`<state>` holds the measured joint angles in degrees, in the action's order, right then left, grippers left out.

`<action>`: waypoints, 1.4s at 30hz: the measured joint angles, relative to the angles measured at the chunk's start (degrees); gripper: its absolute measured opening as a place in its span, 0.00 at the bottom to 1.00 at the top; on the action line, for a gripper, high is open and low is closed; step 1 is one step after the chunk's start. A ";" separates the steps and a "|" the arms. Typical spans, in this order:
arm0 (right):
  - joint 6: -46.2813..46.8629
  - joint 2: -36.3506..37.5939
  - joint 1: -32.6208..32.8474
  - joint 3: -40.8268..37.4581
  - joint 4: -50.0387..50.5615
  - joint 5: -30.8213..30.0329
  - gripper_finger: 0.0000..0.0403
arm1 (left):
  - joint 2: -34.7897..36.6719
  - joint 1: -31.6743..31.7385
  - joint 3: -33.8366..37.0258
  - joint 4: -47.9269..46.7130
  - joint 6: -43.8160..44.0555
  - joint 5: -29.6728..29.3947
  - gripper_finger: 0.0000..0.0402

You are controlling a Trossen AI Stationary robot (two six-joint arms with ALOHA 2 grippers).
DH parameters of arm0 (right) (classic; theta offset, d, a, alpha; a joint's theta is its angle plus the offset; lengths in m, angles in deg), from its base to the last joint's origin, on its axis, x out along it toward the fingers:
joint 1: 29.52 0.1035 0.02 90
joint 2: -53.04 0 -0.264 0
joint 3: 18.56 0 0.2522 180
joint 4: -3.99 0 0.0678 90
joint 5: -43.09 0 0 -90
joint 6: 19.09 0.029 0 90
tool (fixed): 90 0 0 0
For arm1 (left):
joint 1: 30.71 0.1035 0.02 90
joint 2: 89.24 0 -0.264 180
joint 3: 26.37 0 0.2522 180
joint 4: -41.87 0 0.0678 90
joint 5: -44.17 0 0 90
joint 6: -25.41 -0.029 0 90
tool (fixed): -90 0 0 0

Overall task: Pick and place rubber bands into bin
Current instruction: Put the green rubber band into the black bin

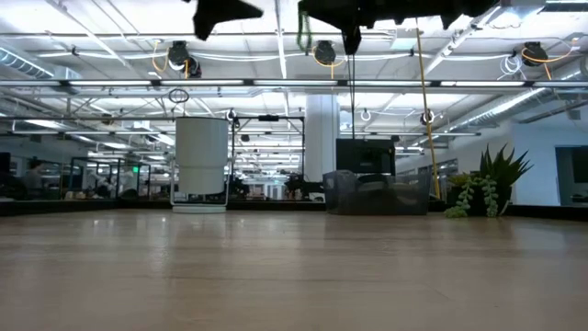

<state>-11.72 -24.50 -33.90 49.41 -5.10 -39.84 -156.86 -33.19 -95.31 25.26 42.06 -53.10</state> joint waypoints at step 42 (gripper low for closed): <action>2.05 -9.71 -29.61 0.02 36.90 -14.69 0.00 | 3.47 0.00 0.79 -23.44 9.40 -5.31 0.52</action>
<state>-9.67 -34.21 -63.51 49.44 31.80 -54.53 -153.40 -33.19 -94.52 1.82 51.46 -58.41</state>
